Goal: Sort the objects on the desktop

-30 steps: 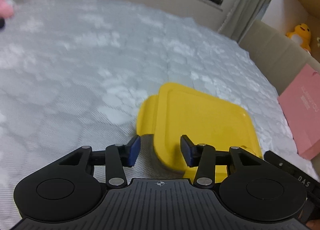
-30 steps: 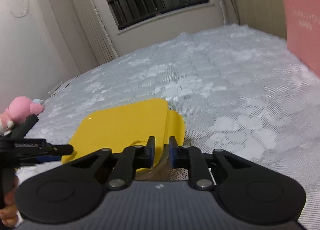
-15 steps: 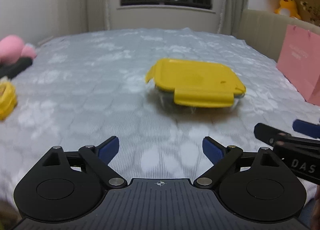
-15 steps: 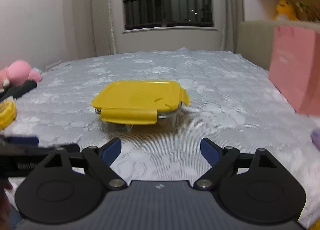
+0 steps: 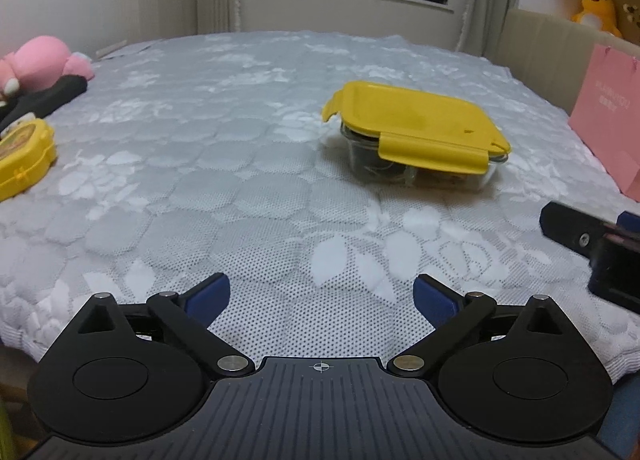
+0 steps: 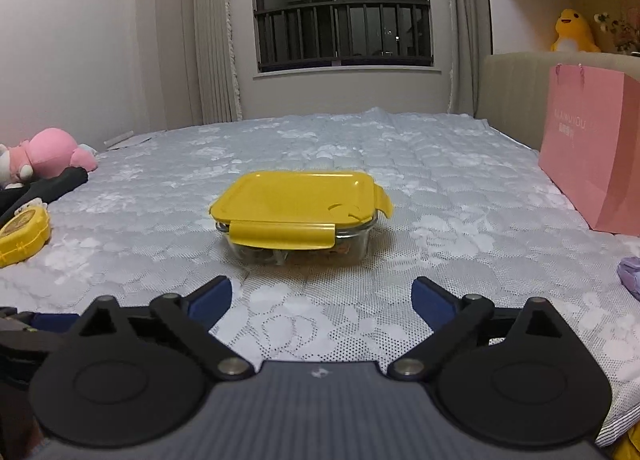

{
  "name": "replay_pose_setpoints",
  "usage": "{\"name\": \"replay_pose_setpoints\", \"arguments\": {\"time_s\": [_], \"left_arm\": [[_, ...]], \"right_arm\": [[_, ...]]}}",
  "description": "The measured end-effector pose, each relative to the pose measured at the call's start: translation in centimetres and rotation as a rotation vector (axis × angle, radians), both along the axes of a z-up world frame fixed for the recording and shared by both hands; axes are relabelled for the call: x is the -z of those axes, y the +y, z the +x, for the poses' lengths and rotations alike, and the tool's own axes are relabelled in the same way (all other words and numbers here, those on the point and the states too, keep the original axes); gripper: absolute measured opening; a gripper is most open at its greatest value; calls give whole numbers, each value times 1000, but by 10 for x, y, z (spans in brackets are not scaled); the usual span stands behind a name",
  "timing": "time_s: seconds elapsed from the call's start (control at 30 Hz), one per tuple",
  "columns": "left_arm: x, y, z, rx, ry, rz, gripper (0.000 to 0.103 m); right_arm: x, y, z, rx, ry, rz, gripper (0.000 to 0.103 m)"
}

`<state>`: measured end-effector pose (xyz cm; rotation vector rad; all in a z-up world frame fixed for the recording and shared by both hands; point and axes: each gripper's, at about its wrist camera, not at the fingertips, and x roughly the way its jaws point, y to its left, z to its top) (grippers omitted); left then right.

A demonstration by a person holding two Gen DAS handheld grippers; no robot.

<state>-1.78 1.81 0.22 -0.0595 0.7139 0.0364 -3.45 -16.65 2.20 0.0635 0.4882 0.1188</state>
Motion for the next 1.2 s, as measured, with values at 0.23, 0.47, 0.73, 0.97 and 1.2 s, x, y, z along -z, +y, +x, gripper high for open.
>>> {"name": "replay_pose_setpoints", "arguments": {"time_s": [0.23, 0.47, 0.73, 0.97, 1.2], "left_arm": [[-4, -6, 10, -1, -33, 35, 102], [-3, -8, 24, 0, -28, 37, 102], [1, -11, 47, -2, -6, 52, 103], [7, -22, 52, 17, 1, 75, 103], [14, -29, 58, 39, 24, 118, 103]], "right_arm": [[9, -10, 11, 35, 26, 25, 99], [17, -18, 24, 47, 77, 73, 99], [17, -27, 43, 88, 60, 86, 100], [28, -41, 55, 92, 106, 133, 100], [36, -36, 58, 60, 134, 138, 101]]}}
